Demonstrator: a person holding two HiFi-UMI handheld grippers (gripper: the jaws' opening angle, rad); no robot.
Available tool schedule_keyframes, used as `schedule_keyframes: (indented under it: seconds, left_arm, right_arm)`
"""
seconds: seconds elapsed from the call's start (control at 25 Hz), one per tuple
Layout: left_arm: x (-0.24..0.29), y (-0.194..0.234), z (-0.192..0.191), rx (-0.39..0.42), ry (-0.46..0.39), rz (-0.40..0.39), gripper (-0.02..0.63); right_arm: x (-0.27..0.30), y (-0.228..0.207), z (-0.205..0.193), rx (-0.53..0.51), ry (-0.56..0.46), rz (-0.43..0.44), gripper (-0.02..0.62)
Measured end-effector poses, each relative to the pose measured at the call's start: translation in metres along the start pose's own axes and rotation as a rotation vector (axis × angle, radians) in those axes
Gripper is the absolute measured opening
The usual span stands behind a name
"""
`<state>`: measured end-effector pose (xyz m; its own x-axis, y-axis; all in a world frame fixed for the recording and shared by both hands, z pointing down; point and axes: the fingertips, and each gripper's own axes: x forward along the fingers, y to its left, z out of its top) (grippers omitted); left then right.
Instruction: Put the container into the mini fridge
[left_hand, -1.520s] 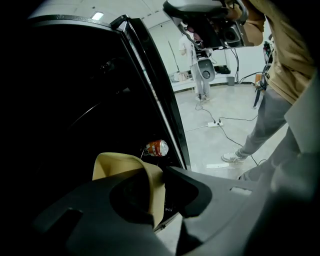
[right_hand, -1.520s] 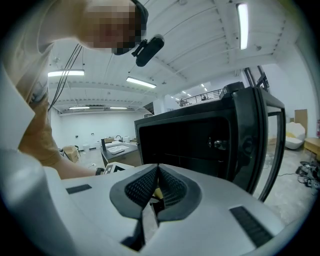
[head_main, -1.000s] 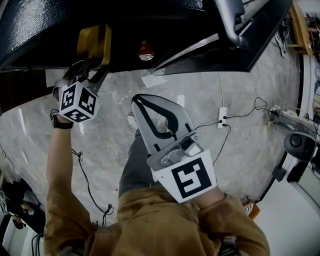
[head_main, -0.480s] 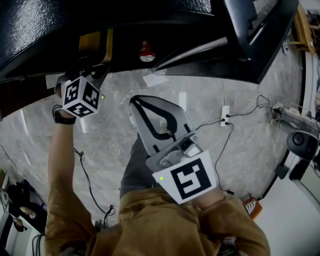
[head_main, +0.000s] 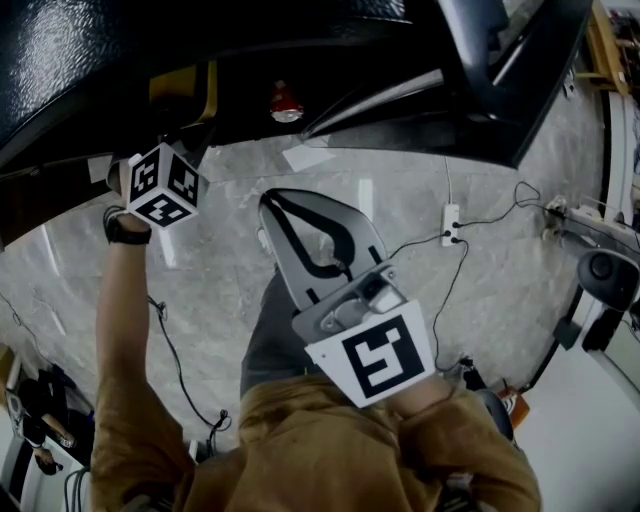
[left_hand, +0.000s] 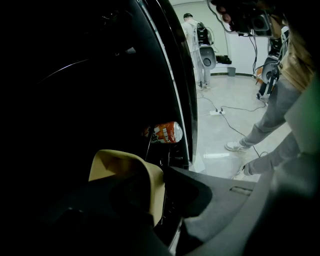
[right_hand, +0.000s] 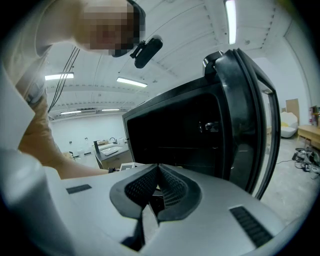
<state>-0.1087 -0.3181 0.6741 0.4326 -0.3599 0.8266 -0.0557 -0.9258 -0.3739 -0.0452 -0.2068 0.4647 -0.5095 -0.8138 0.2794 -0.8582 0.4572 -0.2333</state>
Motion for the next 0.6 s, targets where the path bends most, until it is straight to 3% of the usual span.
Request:
schedule_keyframes:
  seconds: [0.6]
  left_arm:
    - [0.029, 0.019, 0.014, 0.069, 0.048, -0.012, 0.071]
  right_arm:
    - [-0.018, -0.007, -0.002, 0.020, -0.005, -0.031, 0.002]
